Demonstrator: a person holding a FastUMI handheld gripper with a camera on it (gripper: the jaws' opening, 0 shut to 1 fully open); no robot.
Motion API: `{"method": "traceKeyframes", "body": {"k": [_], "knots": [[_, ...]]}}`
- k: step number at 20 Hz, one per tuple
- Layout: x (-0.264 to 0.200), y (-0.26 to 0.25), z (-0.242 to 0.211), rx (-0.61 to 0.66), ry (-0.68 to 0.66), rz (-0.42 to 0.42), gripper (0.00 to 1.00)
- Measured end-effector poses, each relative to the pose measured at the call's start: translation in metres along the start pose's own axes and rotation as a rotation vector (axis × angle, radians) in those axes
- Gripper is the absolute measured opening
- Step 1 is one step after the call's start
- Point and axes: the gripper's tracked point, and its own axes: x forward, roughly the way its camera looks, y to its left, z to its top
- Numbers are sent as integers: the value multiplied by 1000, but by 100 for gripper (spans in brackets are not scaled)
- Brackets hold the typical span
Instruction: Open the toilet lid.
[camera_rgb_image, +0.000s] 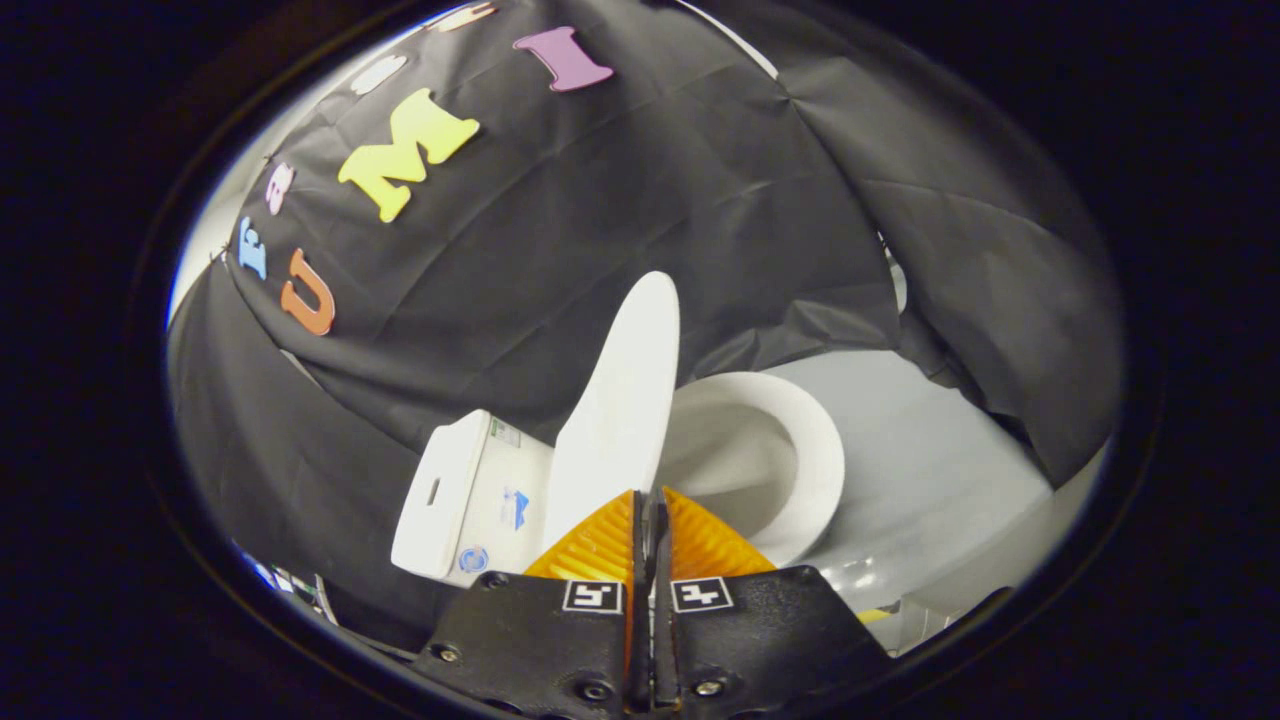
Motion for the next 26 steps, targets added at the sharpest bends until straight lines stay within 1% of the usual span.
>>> {"method": "traceKeyframes", "body": {"k": [8,15,23,26], "knots": [[-7,31,5,-109,-15,-60,6],[-12,55,7,-139,-32,-61,6],[-17,90,11,-243,-54,-96,7],[-19,101,14,-255,-67,-103,7]]}}
